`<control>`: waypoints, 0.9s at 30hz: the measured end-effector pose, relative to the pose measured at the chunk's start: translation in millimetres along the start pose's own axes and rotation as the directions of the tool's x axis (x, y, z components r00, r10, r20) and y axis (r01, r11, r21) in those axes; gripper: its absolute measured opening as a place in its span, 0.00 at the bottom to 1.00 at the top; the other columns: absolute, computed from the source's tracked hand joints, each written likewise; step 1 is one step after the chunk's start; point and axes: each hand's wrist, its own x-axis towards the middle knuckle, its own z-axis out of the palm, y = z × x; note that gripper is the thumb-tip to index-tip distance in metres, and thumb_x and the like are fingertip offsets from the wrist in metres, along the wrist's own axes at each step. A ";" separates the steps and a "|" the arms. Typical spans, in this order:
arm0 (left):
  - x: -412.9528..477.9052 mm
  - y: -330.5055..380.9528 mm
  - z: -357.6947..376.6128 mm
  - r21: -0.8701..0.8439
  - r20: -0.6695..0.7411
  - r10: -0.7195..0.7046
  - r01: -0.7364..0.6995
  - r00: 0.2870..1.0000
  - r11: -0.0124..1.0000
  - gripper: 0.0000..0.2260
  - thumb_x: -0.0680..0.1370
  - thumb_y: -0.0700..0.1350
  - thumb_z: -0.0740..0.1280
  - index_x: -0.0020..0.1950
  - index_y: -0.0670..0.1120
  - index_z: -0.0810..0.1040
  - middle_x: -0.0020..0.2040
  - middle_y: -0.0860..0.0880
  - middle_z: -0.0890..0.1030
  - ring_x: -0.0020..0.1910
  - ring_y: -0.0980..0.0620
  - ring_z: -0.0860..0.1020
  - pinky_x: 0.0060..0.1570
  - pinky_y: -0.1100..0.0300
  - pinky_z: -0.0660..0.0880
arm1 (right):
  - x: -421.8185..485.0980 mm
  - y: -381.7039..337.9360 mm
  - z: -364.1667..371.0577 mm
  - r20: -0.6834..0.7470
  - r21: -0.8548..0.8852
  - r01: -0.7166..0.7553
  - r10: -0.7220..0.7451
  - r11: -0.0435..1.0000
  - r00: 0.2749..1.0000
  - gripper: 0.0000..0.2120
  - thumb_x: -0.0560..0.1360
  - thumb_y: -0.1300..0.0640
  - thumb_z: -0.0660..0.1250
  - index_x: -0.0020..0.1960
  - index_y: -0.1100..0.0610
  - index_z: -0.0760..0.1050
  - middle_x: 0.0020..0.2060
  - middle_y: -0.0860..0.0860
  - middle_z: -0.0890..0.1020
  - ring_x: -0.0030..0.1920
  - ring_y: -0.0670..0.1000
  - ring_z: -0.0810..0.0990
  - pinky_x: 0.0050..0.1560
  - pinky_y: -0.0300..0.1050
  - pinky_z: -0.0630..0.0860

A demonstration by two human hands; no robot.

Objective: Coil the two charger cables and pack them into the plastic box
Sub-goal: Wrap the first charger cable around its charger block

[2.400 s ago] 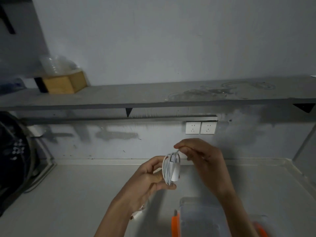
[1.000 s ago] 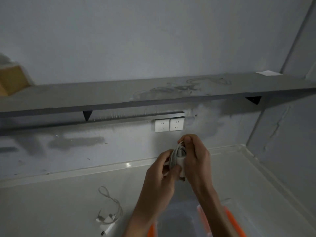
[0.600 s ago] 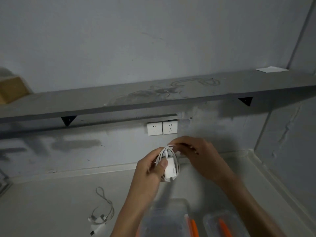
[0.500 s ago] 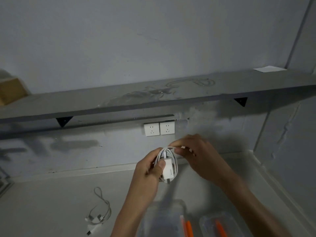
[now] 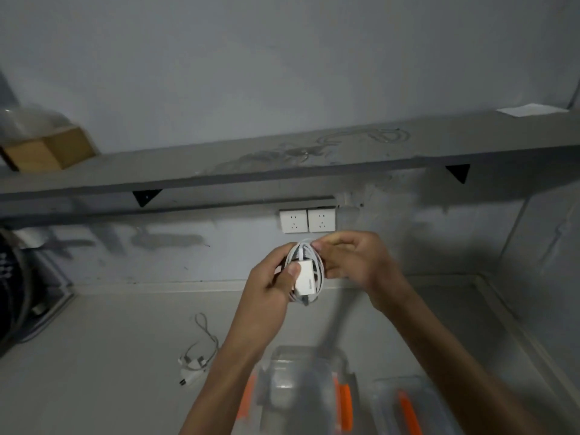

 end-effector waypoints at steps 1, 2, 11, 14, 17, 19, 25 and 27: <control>-1.7 -2.9 -5.3 0.013 -0.010 0.000 0.001 1.000 1.000 0.16 0.81 0.37 0.61 0.54 0.58 0.79 0.48 0.59 0.84 0.48 0.59 0.81 0.54 0.49 0.79 | -0.6 2.7 6.5 0.021 0.067 -0.032 0.030 0.997 0.999 0.05 0.73 0.62 0.70 0.45 0.64 0.82 0.35 0.57 0.84 0.32 0.51 0.82 0.33 0.39 0.80; -3.5 -5.6 -10.1 0.021 -0.011 0.002 -0.002 1.000 1.000 0.15 0.81 0.38 0.61 0.53 0.59 0.79 0.48 0.61 0.84 0.47 0.60 0.81 0.53 0.49 0.80 | -1.1 5.6 12.6 0.045 0.116 -0.065 0.060 0.991 0.997 0.07 0.74 0.63 0.69 0.47 0.67 0.81 0.37 0.59 0.84 0.33 0.52 0.83 0.34 0.40 0.81; 0.5 -28.0 -97.9 0.077 0.018 0.029 -0.030 0.999 0.997 0.15 0.81 0.35 0.59 0.58 0.53 0.76 0.54 0.46 0.81 0.42 0.55 0.80 0.34 0.65 0.76 | 5.2 6.6 92.0 0.259 0.141 -0.256 0.214 0.956 0.942 0.13 0.70 0.56 0.71 0.51 0.61 0.82 0.46 0.56 0.86 0.44 0.51 0.85 0.42 0.38 0.80; 2.8 -29.0 -121.8 0.052 0.006 0.041 -0.042 0.999 0.998 0.16 0.80 0.32 0.58 0.53 0.53 0.76 0.49 0.48 0.80 0.39 0.61 0.79 0.32 0.68 0.75 | 7.0 5.1 121.9 0.256 0.117 -0.270 0.234 0.956 0.938 0.14 0.69 0.55 0.69 0.53 0.59 0.81 0.49 0.60 0.85 0.45 0.52 0.83 0.43 0.38 0.79; 6.6 -34.7 -144.2 0.090 -0.027 0.087 -0.084 0.996 0.992 0.15 0.81 0.34 0.58 0.53 0.54 0.75 0.49 0.52 0.80 0.43 0.58 0.79 0.34 0.69 0.75 | 9.7 1.9 147.9 0.214 0.056 -0.224 0.207 0.973 0.955 0.10 0.76 0.59 0.66 0.55 0.59 0.80 0.52 0.63 0.83 0.46 0.53 0.82 0.46 0.41 0.79; 5.8 -47.7 -157.9 0.092 -0.029 0.059 -0.056 0.998 0.994 0.13 0.81 0.35 0.59 0.56 0.52 0.76 0.50 0.51 0.80 0.45 0.53 0.78 0.34 0.67 0.75 | 8.3 3.7 165.0 0.176 -0.101 -0.211 0.226 0.972 0.958 0.11 0.73 0.53 0.68 0.53 0.54 0.82 0.48 0.57 0.86 0.47 0.51 0.84 0.52 0.45 0.77; 3.6 -75.9 -188.7 0.076 0.001 0.022 -0.022 1.000 0.997 0.11 0.81 0.40 0.59 0.56 0.54 0.76 0.51 0.53 0.80 0.46 0.53 0.78 0.44 0.57 0.74 | 11.0 15.6 192.6 0.095 -0.205 -0.233 0.256 0.951 0.962 0.07 0.75 0.58 0.66 0.47 0.55 0.84 0.34 0.48 0.84 0.34 0.40 0.80 0.38 0.40 0.68; 8.0 -81.0 -199.2 0.106 0.002 0.029 -0.029 1.000 0.994 0.12 0.81 0.39 0.59 0.56 0.55 0.76 0.51 0.54 0.80 0.47 0.53 0.78 0.46 0.54 0.76 | 13.0 15.7 202.1 0.108 -0.196 -0.231 0.255 0.953 0.961 0.08 0.76 0.60 0.65 0.47 0.55 0.84 0.33 0.47 0.84 0.33 0.39 0.79 0.37 0.38 0.68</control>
